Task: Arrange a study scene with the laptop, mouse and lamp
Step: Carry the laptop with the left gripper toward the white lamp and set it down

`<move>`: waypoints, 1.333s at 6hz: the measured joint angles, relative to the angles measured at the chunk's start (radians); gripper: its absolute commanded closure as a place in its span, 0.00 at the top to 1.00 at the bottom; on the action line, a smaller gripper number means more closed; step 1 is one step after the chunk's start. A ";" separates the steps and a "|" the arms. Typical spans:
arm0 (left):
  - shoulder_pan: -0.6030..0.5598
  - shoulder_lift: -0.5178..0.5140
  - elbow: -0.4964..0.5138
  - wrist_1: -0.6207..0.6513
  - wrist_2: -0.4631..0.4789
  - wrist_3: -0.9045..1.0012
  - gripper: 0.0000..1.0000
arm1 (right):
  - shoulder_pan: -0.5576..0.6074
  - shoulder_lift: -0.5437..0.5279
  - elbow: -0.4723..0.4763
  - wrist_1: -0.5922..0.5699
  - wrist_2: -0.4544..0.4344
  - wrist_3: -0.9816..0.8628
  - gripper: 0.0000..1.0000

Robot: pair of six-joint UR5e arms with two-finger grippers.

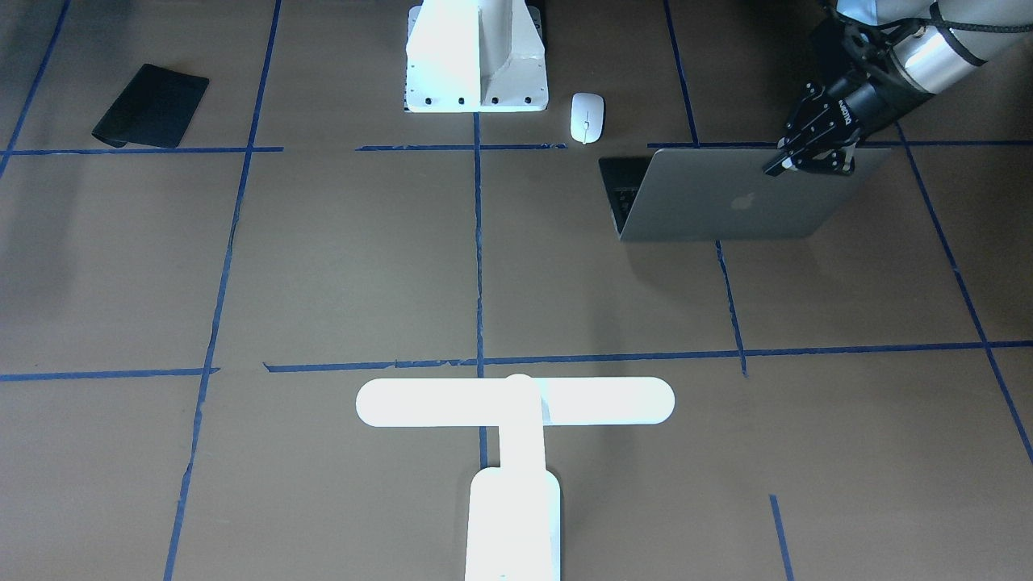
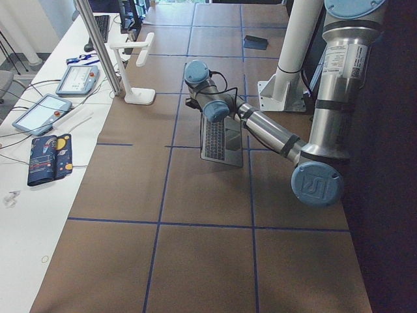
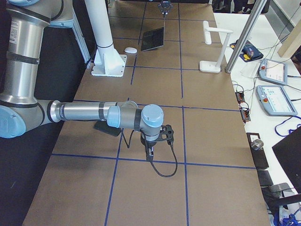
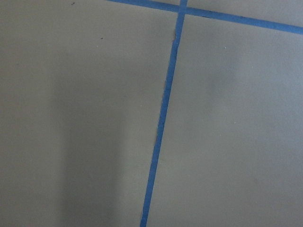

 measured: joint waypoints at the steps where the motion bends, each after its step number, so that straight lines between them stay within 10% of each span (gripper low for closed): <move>1: -0.003 -0.150 0.112 0.039 0.013 0.002 0.00 | 0.000 0.000 0.000 0.000 0.000 0.000 1.00; 6: 0.031 -0.644 0.667 -0.012 0.128 -0.008 0.06 | 0.000 0.001 0.001 0.002 0.002 0.001 1.00; 8: 0.059 -0.659 0.718 -0.066 0.173 -0.014 0.64 | -0.001 0.000 0.000 0.001 0.002 0.000 1.00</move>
